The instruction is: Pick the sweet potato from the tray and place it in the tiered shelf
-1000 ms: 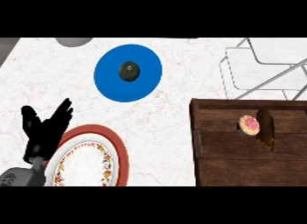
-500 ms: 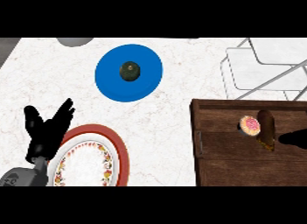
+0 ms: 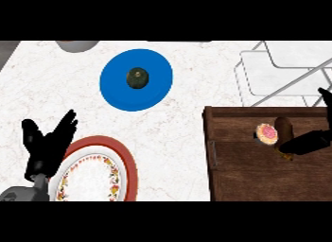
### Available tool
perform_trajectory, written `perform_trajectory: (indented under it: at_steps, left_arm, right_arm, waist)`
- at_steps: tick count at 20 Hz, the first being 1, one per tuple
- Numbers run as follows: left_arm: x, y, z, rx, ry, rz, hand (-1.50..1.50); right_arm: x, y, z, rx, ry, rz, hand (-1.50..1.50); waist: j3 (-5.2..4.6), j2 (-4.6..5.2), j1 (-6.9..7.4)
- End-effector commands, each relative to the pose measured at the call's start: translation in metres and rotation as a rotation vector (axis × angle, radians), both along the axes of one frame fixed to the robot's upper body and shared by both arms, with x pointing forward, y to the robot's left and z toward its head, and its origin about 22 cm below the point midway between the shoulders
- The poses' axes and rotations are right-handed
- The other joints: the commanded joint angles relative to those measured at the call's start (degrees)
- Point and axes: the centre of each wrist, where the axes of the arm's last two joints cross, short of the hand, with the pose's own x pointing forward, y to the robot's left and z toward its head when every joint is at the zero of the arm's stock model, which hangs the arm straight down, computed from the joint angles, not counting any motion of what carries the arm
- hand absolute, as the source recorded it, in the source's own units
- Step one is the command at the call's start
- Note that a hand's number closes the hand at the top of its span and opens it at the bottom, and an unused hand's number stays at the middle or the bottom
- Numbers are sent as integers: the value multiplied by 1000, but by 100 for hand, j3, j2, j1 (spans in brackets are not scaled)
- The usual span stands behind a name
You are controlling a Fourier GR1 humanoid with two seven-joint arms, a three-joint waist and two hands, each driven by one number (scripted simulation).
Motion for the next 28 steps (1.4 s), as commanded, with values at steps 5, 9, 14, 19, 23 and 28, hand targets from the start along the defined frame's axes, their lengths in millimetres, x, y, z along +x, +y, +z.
perform_trajectory:
  at_steps: [5, 9, 14, 19, 23, 28]
  left_arm:
    - [-6, -9, -3, -5, 40, 28, 0]
    - [-1, 3, -11, 5, 41, 32, 0]
    - [-9, 1, -5, -17, 40, 16, 0]
    - [-10, 1, -15, -12, 55, -2, 0]
    - [-9, 6, -23, -18, 43, 27, 0]
    - [-5, 7, -19, -13, 43, 22, 0]
  right_arm:
    - [5, 23, -22, -47, 87, -153, -150]
    - [0, 23, -27, -60, 91, -146, -150]
    - [6, 20, -68, -79, 121, -179, -150]
    - [22, 11, -66, -130, 141, -194, -150]
    - [22, -2, -66, -156, 106, -211, -150]
    - [32, -2, -73, -135, 75, -189, -150]
  waist:
    - [-19, 5, -59]
    - [-22, 5, -134]
    - [-17, 10, -72]
    - [-19, 14, -72]
    - [-20, 16, -107]
    - [-18, 12, -97]
